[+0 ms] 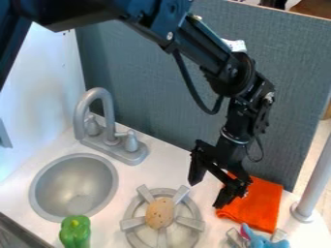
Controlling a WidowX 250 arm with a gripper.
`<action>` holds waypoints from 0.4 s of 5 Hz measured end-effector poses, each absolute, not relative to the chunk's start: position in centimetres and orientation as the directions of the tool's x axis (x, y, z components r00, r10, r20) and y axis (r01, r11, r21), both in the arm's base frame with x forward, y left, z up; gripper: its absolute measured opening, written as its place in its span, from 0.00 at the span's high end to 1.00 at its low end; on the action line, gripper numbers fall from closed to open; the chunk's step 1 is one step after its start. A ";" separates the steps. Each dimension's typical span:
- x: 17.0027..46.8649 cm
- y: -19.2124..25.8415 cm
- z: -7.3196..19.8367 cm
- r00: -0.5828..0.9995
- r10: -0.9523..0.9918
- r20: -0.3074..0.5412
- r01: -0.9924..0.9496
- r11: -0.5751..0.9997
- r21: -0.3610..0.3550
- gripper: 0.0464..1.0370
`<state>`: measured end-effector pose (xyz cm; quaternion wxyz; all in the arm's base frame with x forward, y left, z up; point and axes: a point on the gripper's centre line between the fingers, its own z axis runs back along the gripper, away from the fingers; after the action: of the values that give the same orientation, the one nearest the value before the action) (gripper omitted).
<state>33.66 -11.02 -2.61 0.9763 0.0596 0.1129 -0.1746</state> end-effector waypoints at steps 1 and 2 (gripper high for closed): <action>33.0 -10.9 -4.1 0.904 -0.319 -0.283 0.352 0.933 0.070 0.04; 35.8 -12.9 -4.7 0.926 -0.304 -0.225 0.311 0.950 -0.004 0.04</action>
<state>35.77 -12.90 -4.75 0.9811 0.0158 0.1123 -0.1568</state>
